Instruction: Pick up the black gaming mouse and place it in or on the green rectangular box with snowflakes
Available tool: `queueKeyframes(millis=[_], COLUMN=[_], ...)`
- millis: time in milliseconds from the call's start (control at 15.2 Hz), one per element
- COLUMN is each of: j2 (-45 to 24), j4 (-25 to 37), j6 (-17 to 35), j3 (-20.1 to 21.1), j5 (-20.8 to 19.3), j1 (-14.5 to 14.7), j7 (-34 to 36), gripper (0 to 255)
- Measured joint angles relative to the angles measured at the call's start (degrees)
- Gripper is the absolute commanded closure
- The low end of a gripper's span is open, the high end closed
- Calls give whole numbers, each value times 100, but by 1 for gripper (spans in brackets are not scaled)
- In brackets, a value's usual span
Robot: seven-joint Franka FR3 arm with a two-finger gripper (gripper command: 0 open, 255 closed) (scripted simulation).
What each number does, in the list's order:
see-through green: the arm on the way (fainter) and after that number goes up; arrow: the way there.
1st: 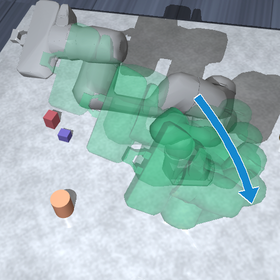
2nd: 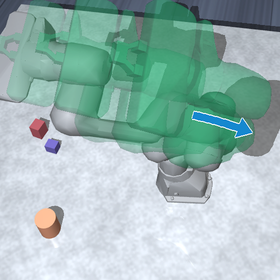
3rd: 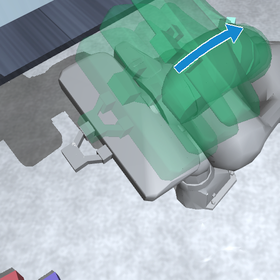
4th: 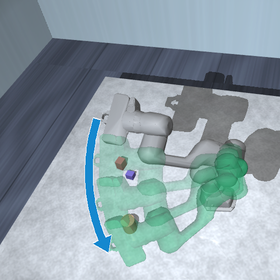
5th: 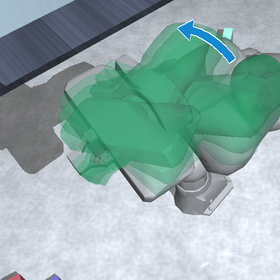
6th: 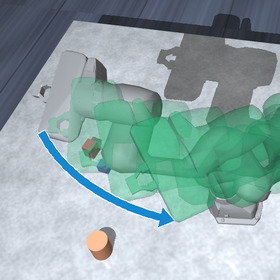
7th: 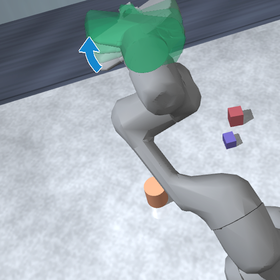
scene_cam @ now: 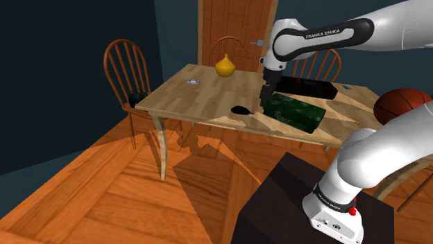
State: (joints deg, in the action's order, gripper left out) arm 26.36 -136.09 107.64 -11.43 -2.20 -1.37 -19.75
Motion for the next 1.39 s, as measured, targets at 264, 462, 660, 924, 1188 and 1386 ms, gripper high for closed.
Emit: queueKeyframes(millis=[264, 462, 660, 924, 1188, 1386], j2=[-798, -1470, -2140, -3089, -3963, -4158], j4=[323, 650, 1046, 1691, 2404, 2468], j6=[521, 883, 1160, 1430, 1547, 1670], j3=[-325, -509, -638, -764, -738, -705], j5=[69, 236, 472, 879, 1269, 1361], j1=[10, 44, 56, -37, -185, -209], j7=[-586, -1013, -1440, -2106, -2623, -2708], gripper=[0, 0, 0, 0, 0, 0])
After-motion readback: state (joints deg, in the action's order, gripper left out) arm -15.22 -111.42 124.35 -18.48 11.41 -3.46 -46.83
